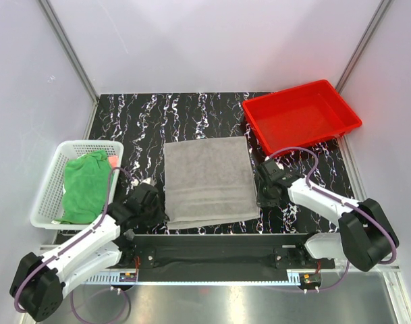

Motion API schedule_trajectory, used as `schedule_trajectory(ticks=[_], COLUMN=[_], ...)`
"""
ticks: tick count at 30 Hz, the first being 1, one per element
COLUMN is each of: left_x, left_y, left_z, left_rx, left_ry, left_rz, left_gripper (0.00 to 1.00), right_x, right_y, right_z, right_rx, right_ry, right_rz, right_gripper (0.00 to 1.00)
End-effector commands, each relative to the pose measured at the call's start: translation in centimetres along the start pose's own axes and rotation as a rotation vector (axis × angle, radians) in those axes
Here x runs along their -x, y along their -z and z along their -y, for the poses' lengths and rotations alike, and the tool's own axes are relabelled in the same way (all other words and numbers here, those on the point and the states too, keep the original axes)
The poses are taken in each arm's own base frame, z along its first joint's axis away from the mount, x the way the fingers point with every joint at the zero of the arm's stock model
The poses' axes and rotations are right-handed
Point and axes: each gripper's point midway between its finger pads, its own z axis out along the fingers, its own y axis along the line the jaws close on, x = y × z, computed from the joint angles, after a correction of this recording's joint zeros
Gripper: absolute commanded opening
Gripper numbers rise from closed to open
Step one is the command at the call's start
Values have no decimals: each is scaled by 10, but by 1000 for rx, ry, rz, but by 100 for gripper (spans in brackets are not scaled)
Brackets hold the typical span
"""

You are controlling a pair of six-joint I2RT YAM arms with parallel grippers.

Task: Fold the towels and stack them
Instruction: Fold the towel

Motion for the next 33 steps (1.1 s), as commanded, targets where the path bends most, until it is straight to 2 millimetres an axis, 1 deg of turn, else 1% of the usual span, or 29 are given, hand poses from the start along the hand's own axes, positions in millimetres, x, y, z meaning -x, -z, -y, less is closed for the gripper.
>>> schedule_trajectory(ticks=[1,5,7,8,10,11,13,14,15,17,18,19,20,21,22,23,24,25,26,27,28,29,30,32,33], left_x=[8,10,15,16,21,22,25,24,22,35,39,55,76,87,102,117,131,137,145,167,171,181,198,214,234], left_y=[3,4,4,3,1,-2,-4,-5,-4,5,10,17,32,37,44,49,51,40,37,42,24,17,1,-16,-19], left_z=[18,21,23,22,25,20,18,17,15,22,20,19,39,46,56,70,79,81,85,100,96,97,93,87,87], left_rx=[-80,-78,-71,-60,-56,-26,-1,10,22,26,55,90,60,56,54,49,40,74,84,57,102,120,167,205,207], left_ry=[12,-3,-9,-7,-5,-6,-1,-1,-1,-11,-16,-22,-24,-32,-50,-59,-56,-76,-80,-73,-92,-90,-87,-75,-50], left_rz=[36,29,47,47,62,64,66,57,50,90,98,159,216,246,293,318,342,316,316,357,327,328,326,309,326], left_gripper=[0,0,0,0,0,0,0,2,20,38,50,57,61,63,65,66,67,67,66,67,66,66,65,63,62], right_x=[15,20,19,20,23,26,34,38,42,48,51,56,59,63,65,68,66,66,68,69,68,73,76,81,82], right_y=[2,11,9,7,5,4,5,7,9,14,16,18,18,18,19,15,12,7,4,1,-5,-7,-14,-20,-22], right_z=[-16,-19,-19,-21,-27,-32,-34,-35,-34,-36,-37,-39,-42,-44,-49,-54,-59,-61,-63,-63,-62,-65,-69,-73,-76], right_rx=[55,63,61,55,65,73,68,64,53,47,47,52,55,62,77,95,116,115,120,116,109,119,126,134,140], right_ry=[-21,-5,-3,1,5,3,-2,-8,-6,1,2,8,9,7,12,12,17,23,26,30,34,35,42,43,45], right_rz=[57,65,53,46,35,34,56,66,79,93,102,114,123,129,133,134,121,112,114,117,111,128,136,145,149], right_gripper=[0,0,2,8,26,27,29,29,29,29,30,30,30,30,30,30,30,30,30,30,30,30,30,30,29])
